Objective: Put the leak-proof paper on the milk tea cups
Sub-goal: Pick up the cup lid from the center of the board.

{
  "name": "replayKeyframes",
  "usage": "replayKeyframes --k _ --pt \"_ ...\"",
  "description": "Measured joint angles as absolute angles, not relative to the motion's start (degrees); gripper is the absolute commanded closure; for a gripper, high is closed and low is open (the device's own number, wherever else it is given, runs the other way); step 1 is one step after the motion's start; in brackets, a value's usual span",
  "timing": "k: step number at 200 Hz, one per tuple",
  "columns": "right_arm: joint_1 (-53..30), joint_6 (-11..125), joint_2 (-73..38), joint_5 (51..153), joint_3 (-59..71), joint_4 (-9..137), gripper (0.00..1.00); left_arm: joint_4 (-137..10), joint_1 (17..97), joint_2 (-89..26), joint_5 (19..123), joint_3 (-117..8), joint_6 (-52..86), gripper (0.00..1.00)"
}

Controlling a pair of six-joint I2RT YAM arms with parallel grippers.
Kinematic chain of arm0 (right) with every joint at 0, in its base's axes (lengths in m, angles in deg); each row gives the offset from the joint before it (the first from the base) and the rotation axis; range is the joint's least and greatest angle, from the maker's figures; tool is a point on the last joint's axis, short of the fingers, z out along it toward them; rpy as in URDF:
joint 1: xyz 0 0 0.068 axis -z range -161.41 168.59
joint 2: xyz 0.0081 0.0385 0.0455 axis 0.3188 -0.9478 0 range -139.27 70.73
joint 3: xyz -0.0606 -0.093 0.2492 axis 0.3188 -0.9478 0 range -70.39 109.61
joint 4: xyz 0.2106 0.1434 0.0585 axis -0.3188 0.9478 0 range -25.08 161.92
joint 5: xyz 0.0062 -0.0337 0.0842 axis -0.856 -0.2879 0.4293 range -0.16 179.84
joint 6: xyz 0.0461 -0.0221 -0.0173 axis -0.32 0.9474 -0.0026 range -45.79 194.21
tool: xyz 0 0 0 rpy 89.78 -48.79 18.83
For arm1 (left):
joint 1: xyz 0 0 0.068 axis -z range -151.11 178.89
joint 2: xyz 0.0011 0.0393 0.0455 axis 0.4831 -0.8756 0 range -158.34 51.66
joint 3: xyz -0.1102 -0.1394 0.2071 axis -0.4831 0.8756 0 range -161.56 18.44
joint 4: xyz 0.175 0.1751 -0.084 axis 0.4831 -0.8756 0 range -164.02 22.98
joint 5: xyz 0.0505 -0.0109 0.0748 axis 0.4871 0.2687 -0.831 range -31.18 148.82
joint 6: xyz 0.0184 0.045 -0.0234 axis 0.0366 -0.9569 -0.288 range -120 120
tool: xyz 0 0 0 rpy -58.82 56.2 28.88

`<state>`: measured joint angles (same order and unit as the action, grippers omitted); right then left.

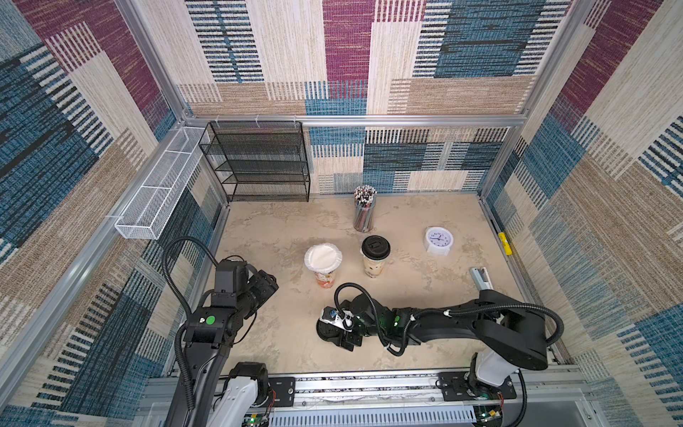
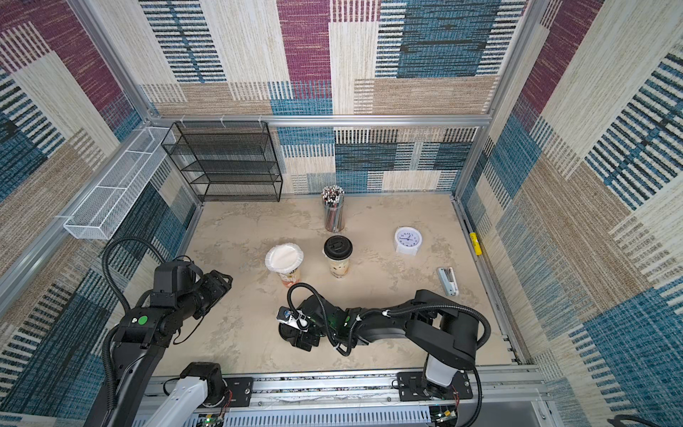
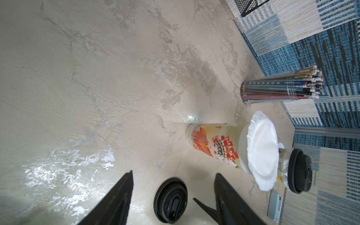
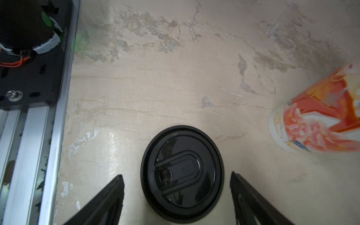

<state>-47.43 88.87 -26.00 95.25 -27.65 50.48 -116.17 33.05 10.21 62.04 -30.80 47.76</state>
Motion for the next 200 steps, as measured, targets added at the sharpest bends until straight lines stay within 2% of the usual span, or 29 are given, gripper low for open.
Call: replayKeyframes --k 173,200 --pt "-45.94 84.67 -33.87 97.81 -24.46 47.94 0.21 -116.12 33.03 8.74 62.11 -30.75 47.79 0.34" --pt "-45.90 84.67 -34.22 98.31 -24.37 47.57 0.25 -116.12 33.03 8.74 62.08 -30.75 47.79 0.34"
